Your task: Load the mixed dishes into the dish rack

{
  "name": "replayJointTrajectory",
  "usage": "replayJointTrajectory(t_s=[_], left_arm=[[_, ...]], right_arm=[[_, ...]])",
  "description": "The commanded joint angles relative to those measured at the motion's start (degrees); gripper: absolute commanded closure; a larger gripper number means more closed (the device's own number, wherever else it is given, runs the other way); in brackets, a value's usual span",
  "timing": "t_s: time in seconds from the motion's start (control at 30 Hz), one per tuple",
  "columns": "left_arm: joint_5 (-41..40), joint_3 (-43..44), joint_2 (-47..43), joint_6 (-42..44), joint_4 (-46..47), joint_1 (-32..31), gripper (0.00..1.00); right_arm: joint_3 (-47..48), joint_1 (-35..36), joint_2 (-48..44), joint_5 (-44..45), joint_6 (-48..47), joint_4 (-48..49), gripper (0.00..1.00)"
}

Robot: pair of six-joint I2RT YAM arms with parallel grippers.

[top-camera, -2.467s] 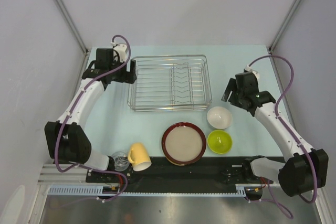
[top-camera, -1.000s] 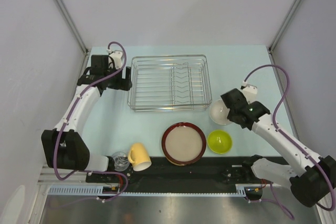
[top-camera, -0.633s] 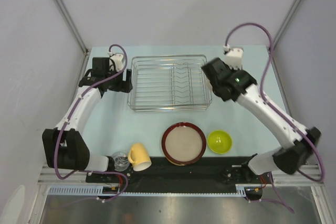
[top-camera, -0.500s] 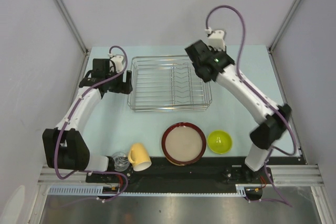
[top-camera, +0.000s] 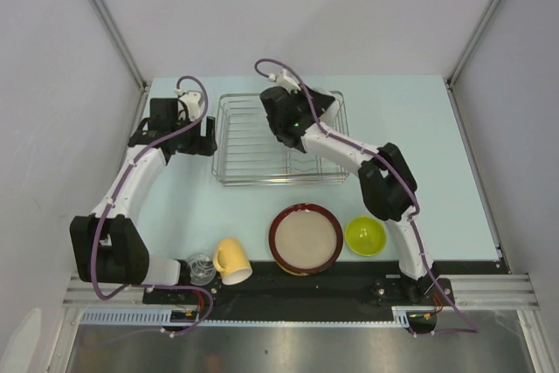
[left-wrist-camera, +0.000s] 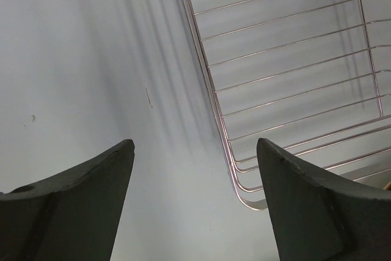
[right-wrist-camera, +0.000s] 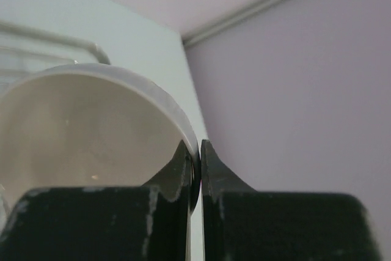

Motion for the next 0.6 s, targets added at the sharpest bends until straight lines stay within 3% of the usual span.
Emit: replayJointTrajectory(t_s=[0.0,0.07,0.27,0.57], left_arm=[[1.63,-0.55,-2.25,-0.14,1.69,0.74,0.14],[1.63,-0.72,-2.51,-0.14,1.95,0.83,0.14],[1.45,-1.60,-3.04,0.30,1.96,1.80,0.14],[1.89,-1.78,-2.87,-0.05,2.22,2.15,0.14]], right_arm=[[0.94,-2.59,4.55,20.51,-81.49,101.31,1.00],[-0.28,-2.25,5.10,20.52,-77.22,97.27,1.00],[3.33,-2.24,7.65,20.61,-75.99,93.93,1.00],[-3.53,0.22,7.39,20.78,-75.19,92.77,1.00]])
